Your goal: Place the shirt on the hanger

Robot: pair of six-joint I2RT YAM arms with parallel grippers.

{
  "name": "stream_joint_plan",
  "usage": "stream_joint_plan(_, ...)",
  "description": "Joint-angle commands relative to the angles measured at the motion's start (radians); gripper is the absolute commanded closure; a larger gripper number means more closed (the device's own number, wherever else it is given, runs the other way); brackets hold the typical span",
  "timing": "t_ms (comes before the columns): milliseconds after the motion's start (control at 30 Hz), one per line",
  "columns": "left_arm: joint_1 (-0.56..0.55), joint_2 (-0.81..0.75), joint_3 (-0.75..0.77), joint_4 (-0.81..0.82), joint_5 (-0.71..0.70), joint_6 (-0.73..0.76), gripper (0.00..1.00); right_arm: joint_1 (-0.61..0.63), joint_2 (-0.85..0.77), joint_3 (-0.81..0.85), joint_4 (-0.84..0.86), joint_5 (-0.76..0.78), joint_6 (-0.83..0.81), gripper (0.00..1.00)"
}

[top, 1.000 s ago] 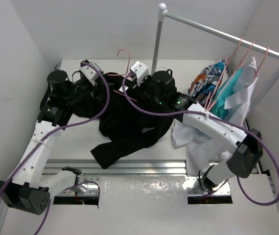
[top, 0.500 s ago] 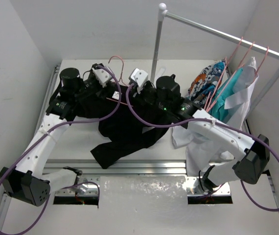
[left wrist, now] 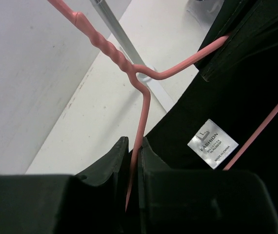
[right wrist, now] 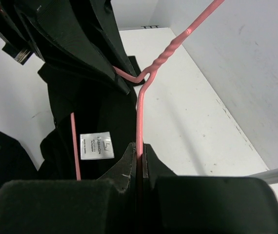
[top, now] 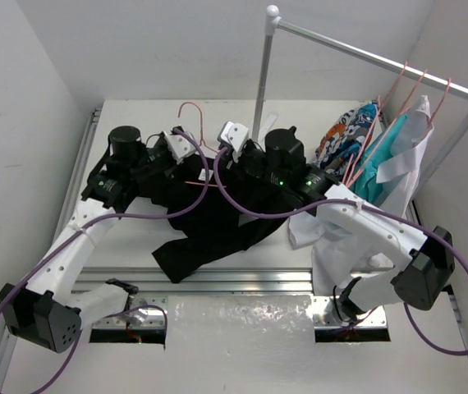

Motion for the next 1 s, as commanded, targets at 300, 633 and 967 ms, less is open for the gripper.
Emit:
stream_joint_plan(300, 0.013, -0.053, 0.035, 0.067, -0.02, 0.034, 1.0, -0.074, 0.003, 0.126, -0.191, -0.333, 0.039, 0.36)
stream_joint_plan(633, 0.011, -0.073, 0.032, 0.022, 0.022, 0.08, 1.0, -0.226, 0.179, 0.443, -0.443, -0.668, 0.137, 0.37)
stream_joint_plan(967, 0.013, -0.062, 0.048, 0.024, 0.017, 0.074, 1.0, -0.225, 0.25, 0.49, -0.449, -0.669, 0.15, 0.53)
